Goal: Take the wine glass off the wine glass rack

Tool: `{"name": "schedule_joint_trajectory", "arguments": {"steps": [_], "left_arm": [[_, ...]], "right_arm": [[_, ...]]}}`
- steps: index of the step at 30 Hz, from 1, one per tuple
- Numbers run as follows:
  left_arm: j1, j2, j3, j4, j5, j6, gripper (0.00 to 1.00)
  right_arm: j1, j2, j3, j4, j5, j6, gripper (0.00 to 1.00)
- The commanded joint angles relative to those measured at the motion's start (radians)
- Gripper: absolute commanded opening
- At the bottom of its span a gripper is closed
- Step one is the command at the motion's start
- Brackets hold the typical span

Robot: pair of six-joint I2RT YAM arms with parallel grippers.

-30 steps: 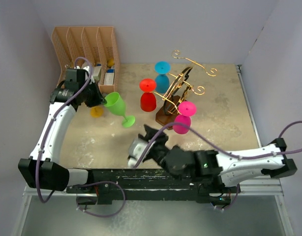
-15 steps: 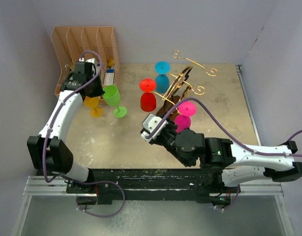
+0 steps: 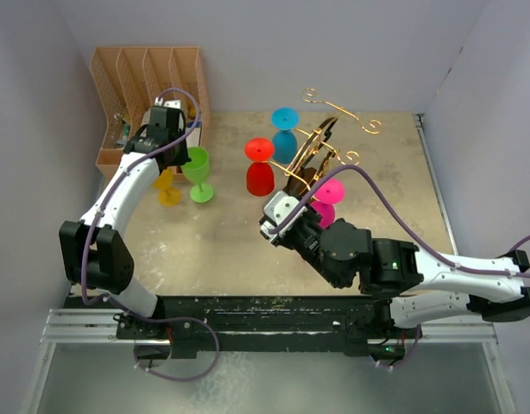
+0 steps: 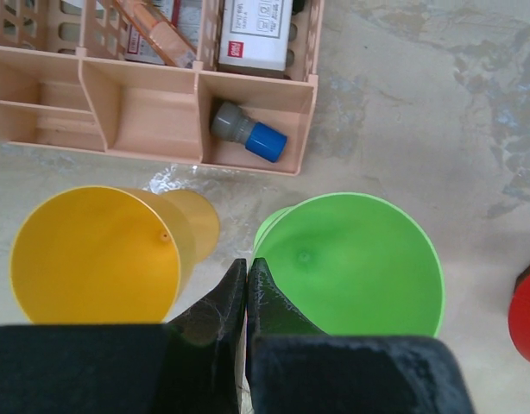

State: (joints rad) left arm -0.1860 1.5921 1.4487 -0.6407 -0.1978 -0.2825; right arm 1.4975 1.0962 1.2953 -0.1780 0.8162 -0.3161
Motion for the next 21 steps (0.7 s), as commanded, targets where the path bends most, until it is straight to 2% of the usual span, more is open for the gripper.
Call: {"name": "schedule_joint_trajectory", "arguments": {"steps": [1,16,21], "left_arm": [[-0.003,0.002,0.037,0.071,-0.059,0.022,0.0],[-0.003,0.033,-0.025,0.136,-0.088,0.014,0.01],[-0.003,0.061,-0.015,0.128,-0.093,0.013,0.04]], "right_arm": [[-0.006,-0.025,-0.008,0.043,0.004,0.019,0.45],[-0.009,-0.044,-0.025,0.055,0.009,0.008,0.46],[-0.01,-0.041,-0.02,0.05,0.009,0.008,0.46]]}}
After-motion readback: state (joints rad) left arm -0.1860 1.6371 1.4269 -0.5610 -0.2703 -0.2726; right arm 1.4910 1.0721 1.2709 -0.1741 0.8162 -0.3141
